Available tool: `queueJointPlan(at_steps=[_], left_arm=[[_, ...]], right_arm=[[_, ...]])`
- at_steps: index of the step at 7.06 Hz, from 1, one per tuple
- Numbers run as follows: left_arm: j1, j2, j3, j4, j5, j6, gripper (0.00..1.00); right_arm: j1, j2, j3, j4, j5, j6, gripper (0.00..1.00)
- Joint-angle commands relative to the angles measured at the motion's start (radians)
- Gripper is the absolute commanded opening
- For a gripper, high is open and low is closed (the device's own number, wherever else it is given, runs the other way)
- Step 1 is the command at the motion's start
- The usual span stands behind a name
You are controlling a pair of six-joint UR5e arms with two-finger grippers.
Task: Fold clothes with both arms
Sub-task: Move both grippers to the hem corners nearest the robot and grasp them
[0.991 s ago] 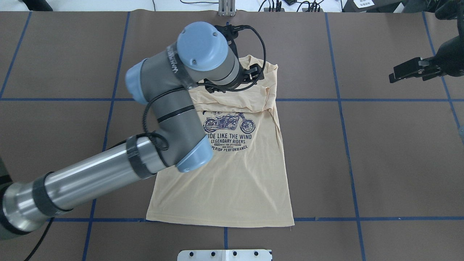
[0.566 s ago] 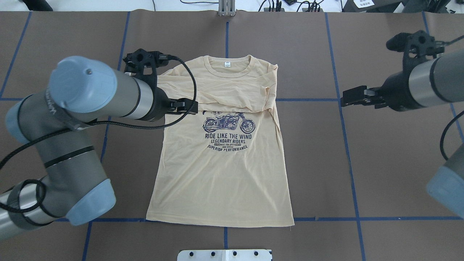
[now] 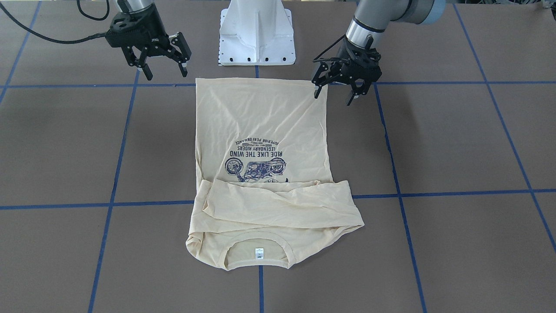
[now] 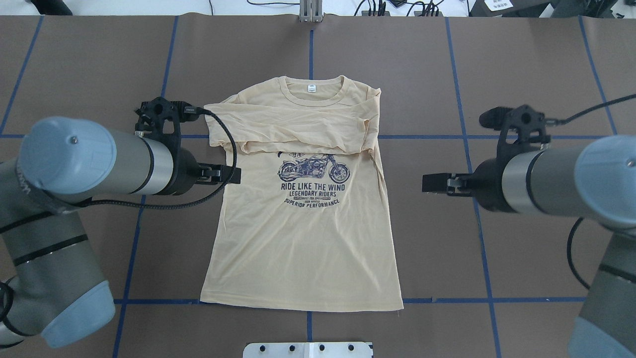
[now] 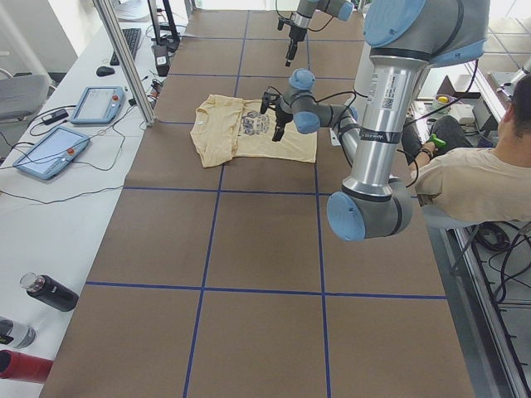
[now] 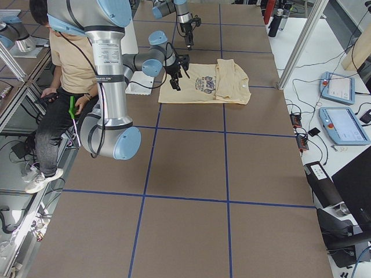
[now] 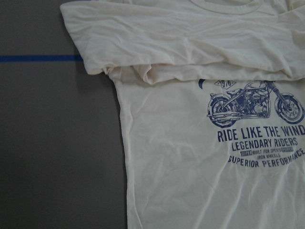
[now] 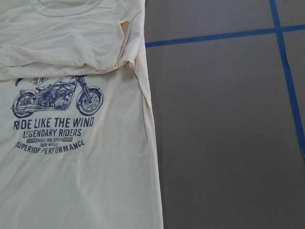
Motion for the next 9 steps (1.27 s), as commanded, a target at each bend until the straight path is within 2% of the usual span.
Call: queueJointPlan(at_steps=[1, 3, 9], left_arm=[[0.152, 0.079, 0.006, -0.058, 0.092, -0.126, 1.0], [0.197, 0.079, 0.024, -0.06, 0.09, -0.163, 0.94], [0.226, 0.07, 0.078, -0.063, 0.083, -0.167, 0.66]], right_arm=[[-0.049, -0.001, 0.003, -0.024, -0.044, 0.023, 1.0], [-0.049, 0.002, 0.003, -0.024, -0.051, 0.023, 1.0], [-0.05, 0.003, 0.003, -0.024, -0.057, 0.023, 1.0]])
